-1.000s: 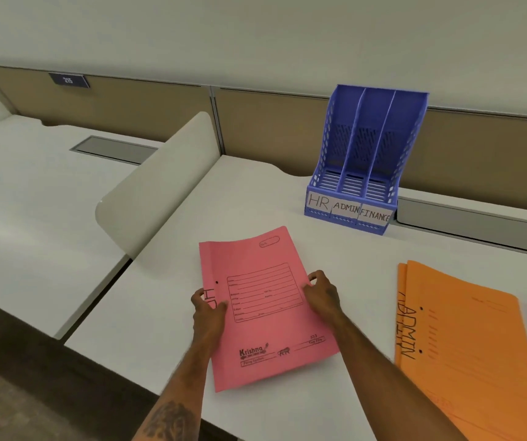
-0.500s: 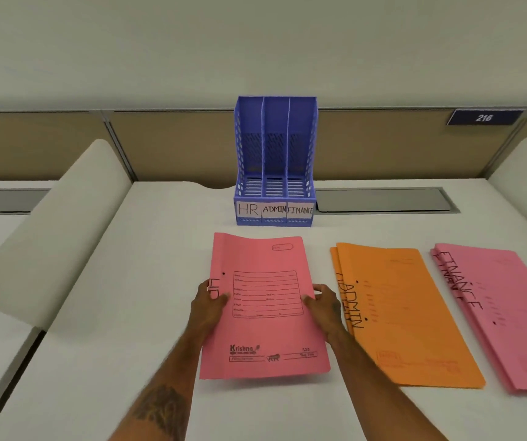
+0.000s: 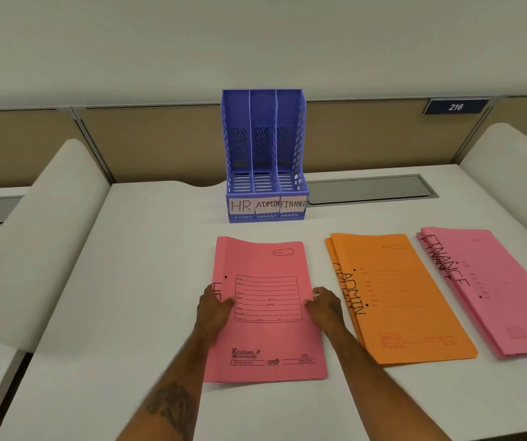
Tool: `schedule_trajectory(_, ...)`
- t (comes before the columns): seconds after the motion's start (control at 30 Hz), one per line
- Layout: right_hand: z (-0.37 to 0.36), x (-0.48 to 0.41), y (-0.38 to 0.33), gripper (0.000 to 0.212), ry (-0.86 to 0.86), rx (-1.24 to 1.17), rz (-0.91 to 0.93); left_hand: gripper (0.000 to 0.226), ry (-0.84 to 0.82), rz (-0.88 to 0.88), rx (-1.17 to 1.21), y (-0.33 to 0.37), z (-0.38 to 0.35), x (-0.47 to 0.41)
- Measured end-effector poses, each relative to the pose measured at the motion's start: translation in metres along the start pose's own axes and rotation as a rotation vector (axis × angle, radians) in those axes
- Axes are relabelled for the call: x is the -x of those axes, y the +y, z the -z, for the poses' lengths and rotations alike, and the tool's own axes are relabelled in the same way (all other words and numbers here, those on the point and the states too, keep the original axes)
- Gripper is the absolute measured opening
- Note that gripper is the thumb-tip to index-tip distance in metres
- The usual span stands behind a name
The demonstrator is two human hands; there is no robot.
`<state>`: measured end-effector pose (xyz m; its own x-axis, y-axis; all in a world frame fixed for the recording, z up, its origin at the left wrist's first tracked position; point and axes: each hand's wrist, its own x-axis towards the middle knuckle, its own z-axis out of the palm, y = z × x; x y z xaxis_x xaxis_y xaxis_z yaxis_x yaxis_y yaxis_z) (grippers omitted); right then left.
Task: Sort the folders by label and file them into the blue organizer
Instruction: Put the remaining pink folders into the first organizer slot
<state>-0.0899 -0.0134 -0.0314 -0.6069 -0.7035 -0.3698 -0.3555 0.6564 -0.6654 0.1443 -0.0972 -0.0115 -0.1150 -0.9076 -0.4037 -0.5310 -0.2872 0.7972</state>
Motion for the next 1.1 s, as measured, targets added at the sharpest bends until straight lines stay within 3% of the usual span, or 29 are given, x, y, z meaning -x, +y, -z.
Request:
schedule_trajectory(0.1,0.0,0.003,-0.005,0.057,0.001,0.045,-0.015,0.061,0.019,0.03,-0.071,-0.006,0.006,-0.004)
schedule_trajectory(0.23,-0.003,0.011,-0.007,0.061,0.017,0.079,-0.015,0.083,0.074,0.08,-0.092,-0.016,0.017,-0.007)
schedule_trajectory(0.4,-0.013,0.029,-0.01,0.058,0.033,0.086,-0.006,0.083,0.056,0.074,-0.108,-0.03,0.022,-0.003)
schedule_trajectory(0.57,-0.019,0.04,-0.013,0.057,0.03,0.027,-0.015,0.059,-0.024,-0.019,-0.189,-0.033,0.017,0.005)
schedule_trajectory(0.7,-0.016,0.043,-0.015,0.057,0.033,-0.064,-0.017,0.069,-0.037,-0.061,-0.165,-0.023,0.018,0.018)
schedule_trajectory(0.87,-0.004,0.042,-0.012,0.06,-0.031,-0.148,0.02,0.071,-0.133,-0.15,0.119,-0.009,0.026,0.035)
schedule_trajectory(0.93,0.001,0.044,-0.011,0.062,-0.068,-0.169,0.032,0.078,-0.184,-0.213,0.13,-0.001,0.023,0.043)
schedule_trajectory(1.1,0.023,0.042,-0.017,0.062,-0.116,-0.1,0.062,0.082,-0.126,-0.277,0.128,0.025,0.019,0.057)
